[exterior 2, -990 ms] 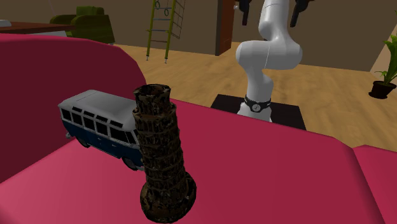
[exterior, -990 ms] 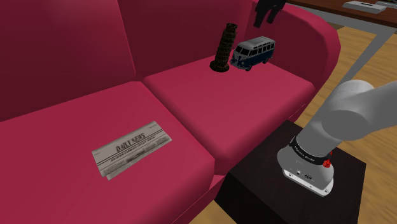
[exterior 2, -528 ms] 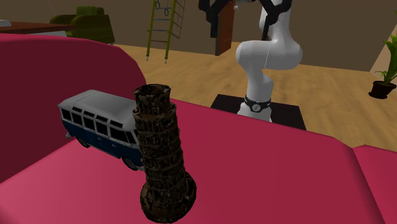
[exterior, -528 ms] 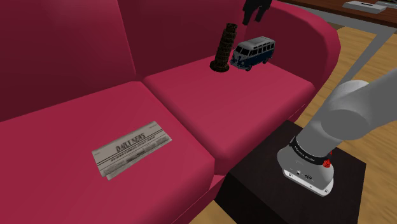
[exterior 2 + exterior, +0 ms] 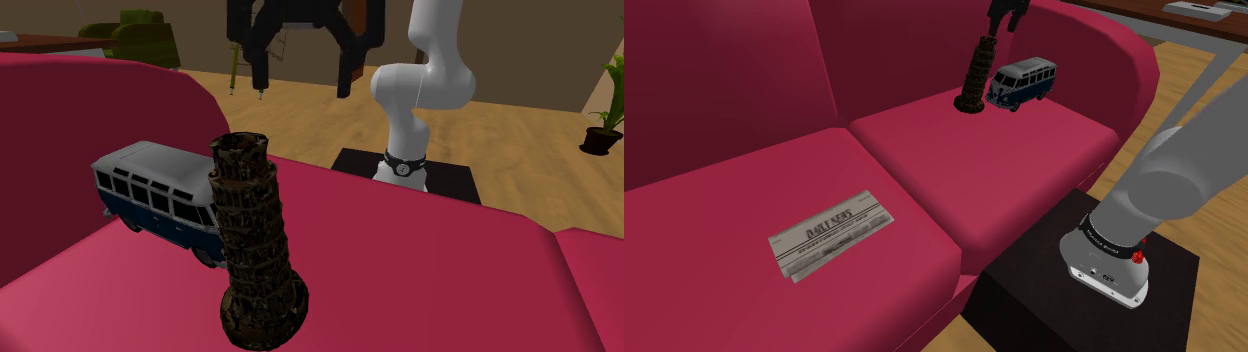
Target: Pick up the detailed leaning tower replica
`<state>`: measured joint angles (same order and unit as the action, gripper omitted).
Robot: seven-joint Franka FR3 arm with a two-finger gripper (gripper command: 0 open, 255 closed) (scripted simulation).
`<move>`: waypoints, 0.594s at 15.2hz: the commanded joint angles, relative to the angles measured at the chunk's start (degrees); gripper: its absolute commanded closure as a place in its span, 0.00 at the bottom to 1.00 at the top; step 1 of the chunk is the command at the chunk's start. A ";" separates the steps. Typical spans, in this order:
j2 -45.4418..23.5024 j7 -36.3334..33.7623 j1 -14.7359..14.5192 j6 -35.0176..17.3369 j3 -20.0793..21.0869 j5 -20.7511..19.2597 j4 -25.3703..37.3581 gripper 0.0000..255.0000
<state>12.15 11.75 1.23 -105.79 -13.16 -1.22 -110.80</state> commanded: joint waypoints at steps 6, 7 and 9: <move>-11.06 3.98 1.07 -2.31 -2.46 3.05 8.27 0.00; -11.05 4.01 1.07 -3.08 -2.46 3.05 7.50 0.00; -11.08 4.06 1.07 -4.62 -2.46 3.08 5.99 0.00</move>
<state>1.17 15.76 2.29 -109.68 -15.61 1.82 -104.21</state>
